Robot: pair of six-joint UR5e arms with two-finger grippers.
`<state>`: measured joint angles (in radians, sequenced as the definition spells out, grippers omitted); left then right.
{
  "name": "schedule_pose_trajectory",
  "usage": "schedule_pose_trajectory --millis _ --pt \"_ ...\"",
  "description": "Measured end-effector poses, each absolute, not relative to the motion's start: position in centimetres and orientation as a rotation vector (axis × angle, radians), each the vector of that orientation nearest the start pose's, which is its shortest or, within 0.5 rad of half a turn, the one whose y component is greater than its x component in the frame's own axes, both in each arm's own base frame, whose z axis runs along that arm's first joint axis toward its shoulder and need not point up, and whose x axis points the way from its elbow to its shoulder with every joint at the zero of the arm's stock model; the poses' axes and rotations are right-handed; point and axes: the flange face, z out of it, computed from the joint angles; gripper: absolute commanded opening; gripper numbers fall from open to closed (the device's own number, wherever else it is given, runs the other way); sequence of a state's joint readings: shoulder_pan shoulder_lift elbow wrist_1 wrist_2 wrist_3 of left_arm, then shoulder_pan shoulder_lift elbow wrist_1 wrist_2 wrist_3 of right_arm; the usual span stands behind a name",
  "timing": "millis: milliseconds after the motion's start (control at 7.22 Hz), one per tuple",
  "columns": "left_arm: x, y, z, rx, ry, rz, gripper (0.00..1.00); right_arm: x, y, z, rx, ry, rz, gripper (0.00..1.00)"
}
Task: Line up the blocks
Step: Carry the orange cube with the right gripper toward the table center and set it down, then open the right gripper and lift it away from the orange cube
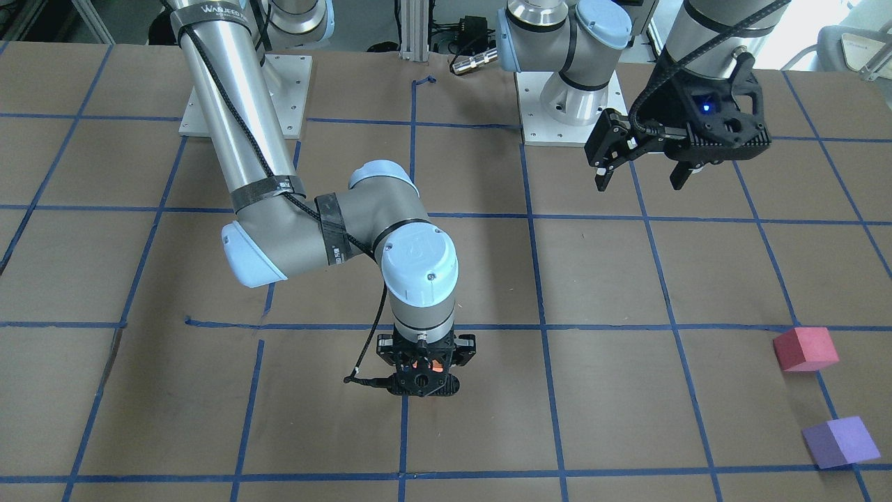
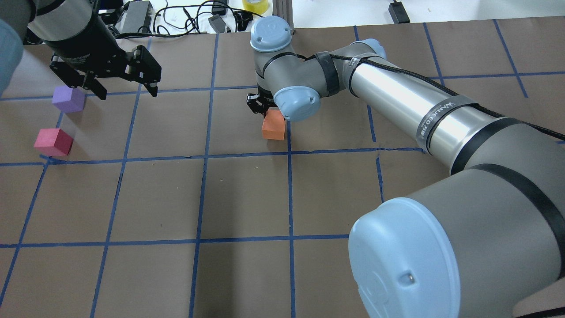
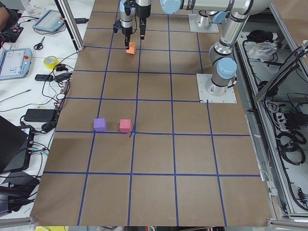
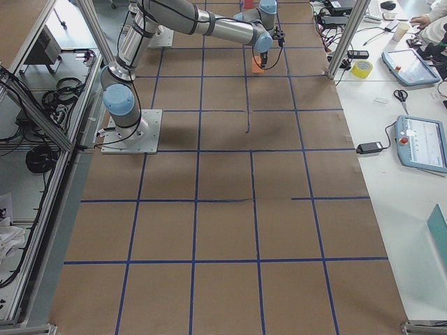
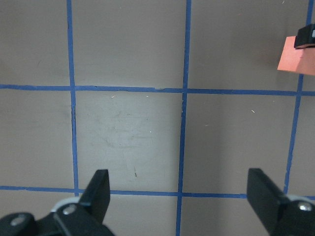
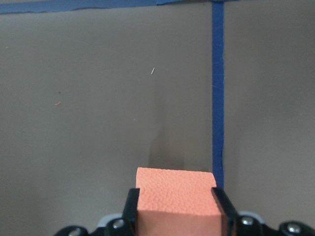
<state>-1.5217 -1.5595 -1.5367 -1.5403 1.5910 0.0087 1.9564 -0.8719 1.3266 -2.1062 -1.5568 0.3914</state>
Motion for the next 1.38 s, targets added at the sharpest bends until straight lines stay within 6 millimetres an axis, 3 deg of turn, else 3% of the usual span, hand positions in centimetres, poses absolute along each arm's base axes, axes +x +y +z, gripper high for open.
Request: schedule_pose_trajectory --millis 277,554,969,1108,1246,1385 --pt "-10.7 -50.0 51.3 -0.063 3.117 -0.121 1.0 40.1 -62.8 21.8 -0.067 3.122 -0.105 0.32" --pt "-10.7 -49.9 51.2 -0.063 3.114 -0.12 1.0 40.0 -62.7 21.3 -0.087 3.128 -0.103 1.0" --pt "-10.7 -50.1 51.0 -0.063 3.114 -0.13 1.0 40.0 -62.6 21.2 -0.09 3.131 -0.09 1.0" --pt "-10.7 -50.2 50.8 -0.06 3.114 -0.127 1.0 40.0 -62.8 22.2 -0.089 3.119 -0.111 1.0" --pt "-10.7 -50.2 50.3 -0.056 3.114 -0.116 1.0 39.6 -63.1 24.4 -0.084 3.109 -0.133 1.0" --pt "-10.7 -50.4 49.6 -0.05 3.116 -0.1 1.0 37.9 -63.7 27.4 -0.058 3.111 -0.128 1.0"
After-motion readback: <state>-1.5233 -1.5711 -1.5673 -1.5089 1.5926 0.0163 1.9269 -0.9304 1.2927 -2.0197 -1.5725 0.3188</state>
